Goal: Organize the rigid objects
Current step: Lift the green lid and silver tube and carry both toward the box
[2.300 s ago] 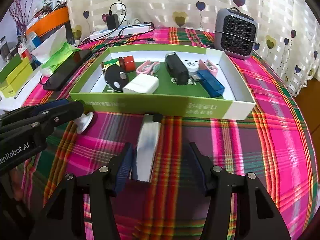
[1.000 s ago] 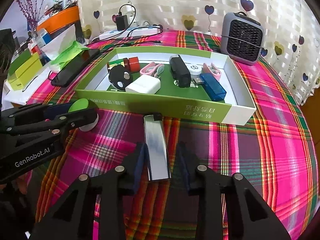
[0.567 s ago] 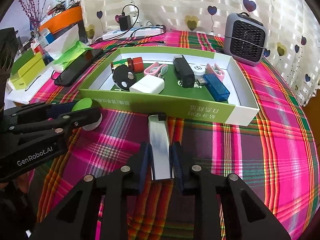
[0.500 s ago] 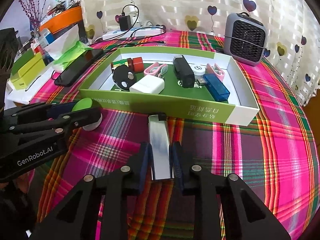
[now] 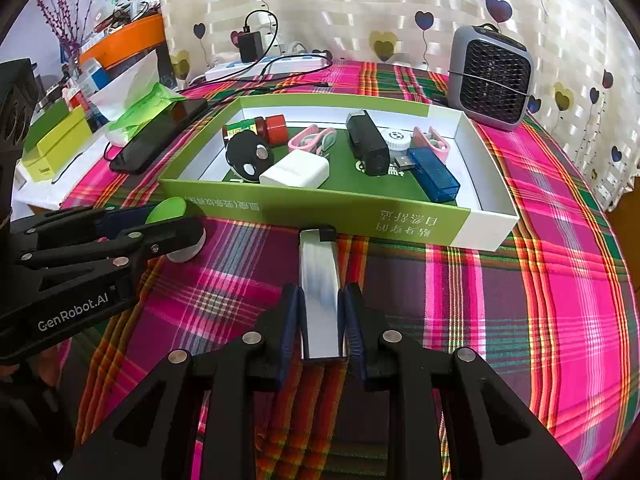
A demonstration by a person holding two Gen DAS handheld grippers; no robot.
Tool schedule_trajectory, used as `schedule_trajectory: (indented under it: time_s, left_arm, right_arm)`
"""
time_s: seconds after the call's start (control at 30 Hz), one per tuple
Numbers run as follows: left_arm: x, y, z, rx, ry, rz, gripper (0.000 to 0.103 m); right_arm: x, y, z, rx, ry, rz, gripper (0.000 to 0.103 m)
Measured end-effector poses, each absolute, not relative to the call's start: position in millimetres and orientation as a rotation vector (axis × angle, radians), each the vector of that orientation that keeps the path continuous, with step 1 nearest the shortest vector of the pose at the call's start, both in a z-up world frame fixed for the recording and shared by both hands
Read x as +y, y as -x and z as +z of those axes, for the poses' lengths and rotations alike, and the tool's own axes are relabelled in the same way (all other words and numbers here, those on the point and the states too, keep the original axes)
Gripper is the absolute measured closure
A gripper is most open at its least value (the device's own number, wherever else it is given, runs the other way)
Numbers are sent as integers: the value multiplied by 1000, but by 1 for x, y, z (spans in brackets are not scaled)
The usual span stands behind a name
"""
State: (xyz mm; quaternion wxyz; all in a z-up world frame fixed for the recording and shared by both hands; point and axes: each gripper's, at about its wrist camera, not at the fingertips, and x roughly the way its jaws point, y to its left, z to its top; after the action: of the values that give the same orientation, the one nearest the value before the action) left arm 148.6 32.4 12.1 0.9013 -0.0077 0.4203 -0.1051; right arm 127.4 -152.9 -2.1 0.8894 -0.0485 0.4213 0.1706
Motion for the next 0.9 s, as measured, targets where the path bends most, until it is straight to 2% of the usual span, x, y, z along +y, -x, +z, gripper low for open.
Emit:
schedule_trajectory:
  time_s: [0.9]
  left_arm:
    - [33, -147, 14, 868, 13, -213, 71]
  right_arm:
    - [-160, -126, 0, 870, 47, 386, 79]
